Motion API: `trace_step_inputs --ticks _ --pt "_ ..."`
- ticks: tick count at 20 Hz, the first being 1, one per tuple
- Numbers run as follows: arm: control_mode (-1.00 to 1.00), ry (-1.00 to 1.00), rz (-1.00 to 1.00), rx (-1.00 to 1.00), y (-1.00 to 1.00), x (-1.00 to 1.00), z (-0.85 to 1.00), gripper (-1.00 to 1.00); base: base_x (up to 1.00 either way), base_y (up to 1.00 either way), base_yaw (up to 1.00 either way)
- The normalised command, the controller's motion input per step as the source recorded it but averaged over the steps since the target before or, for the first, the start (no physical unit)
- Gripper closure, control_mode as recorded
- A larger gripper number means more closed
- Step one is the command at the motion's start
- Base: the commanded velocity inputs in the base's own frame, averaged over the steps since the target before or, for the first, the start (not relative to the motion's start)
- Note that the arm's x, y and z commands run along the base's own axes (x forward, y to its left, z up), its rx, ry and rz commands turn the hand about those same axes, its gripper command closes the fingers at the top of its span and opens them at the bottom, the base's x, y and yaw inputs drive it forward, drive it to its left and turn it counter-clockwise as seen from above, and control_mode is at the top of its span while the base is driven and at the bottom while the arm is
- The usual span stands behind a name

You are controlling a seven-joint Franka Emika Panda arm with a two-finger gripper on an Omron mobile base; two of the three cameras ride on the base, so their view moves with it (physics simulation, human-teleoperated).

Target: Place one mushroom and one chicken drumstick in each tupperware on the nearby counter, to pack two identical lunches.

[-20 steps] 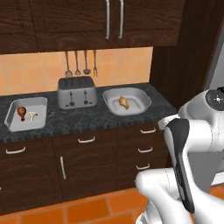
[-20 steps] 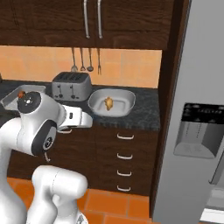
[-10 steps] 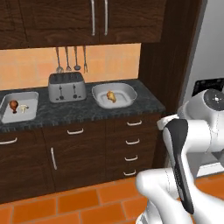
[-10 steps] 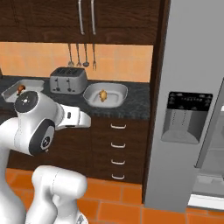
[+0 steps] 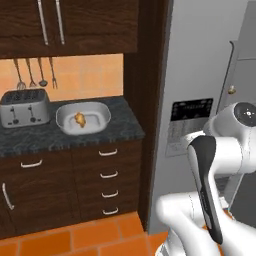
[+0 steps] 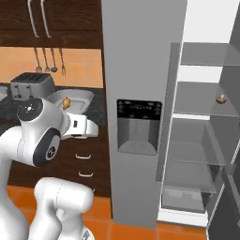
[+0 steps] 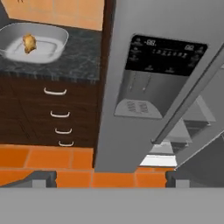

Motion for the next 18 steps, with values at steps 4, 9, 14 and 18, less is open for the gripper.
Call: trace_step_inputs --ticks 4,9,14,18 --pt "1.00 0.00 0.00 0.00 0.00 0.00 0.00 -1.00 0.06 -1.00 0.00" --pt "1.00 0.00 0.00 0.00 0.00 0.00 0.00 -1.00 0.38 -0.83 -0.01" --pt "1.00 0.00 0.00 0.00 0.00 0.00 0.00 -1.00 0.72 -0.31 -0.10" --pt "1.00 0.00 0.00 0.00 0.00 0.00 0.00 -1.00 0.54 -0.48 -0.17"
